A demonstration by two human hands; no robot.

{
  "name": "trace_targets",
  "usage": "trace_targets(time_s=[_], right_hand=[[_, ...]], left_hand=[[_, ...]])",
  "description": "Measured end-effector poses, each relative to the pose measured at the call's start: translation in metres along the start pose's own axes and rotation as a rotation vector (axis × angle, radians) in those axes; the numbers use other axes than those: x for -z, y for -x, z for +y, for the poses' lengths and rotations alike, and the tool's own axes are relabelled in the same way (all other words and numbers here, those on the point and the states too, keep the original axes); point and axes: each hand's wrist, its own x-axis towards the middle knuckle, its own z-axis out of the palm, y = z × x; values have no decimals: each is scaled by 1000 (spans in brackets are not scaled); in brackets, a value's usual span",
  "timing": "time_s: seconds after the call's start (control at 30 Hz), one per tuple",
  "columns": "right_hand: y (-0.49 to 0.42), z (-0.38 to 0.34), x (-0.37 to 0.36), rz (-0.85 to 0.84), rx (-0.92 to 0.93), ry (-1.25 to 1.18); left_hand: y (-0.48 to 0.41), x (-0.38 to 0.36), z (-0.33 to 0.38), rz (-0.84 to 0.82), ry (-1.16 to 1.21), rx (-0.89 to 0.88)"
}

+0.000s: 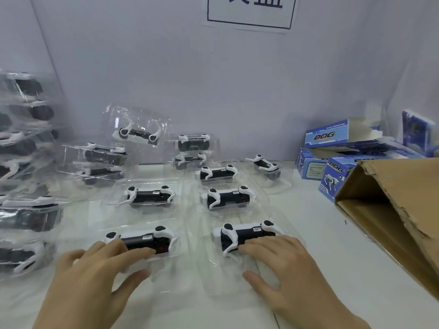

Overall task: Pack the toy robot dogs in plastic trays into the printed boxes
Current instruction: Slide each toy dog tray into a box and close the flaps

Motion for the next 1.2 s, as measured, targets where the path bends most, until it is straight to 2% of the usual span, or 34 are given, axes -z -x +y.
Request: trace_targets(time_s=[0.1,0.13,0.27,0.33,0.4,0.5,0.6,0.67,0.87,0.93,1.03,1.1,1.2], right_hand=[[-1,8,15,-128,-45,-184],[-4,14,23,-125,-60,-214],[-46,69,68,123,-149,-47],[-78,113,89,122,-313,92],[-109,159,104,-7,-505,294],[-136,221,118,-300,-709,659],[-150,252,121,-556,-846,652],[-157,258,119,-592,-816,637],[-157,241,115,-472,-728,504],[-158,217,120,-352,-654,411],[-163,164,139,-64,-526,148],[-162,118,154,104,-438,-130],[-147,43,156,250,-260,-426]], left_hand=[[1,-8,-21,-22,43,96],[0,-12,-29,-39,68,120],[-11,-34,-55,-136,143,79],[-18,-44,-61,-157,153,66],[-22,-51,-65,-176,160,71],[-22,-60,-64,-156,217,68],[-17,-62,-53,-86,267,56],[-16,-59,-39,-69,288,57],[-18,-43,-5,70,285,32],[-17,-39,2,146,290,36],[-19,-28,21,293,330,17],[-17,-16,40,337,467,9],[-17,0,64,258,911,175]])
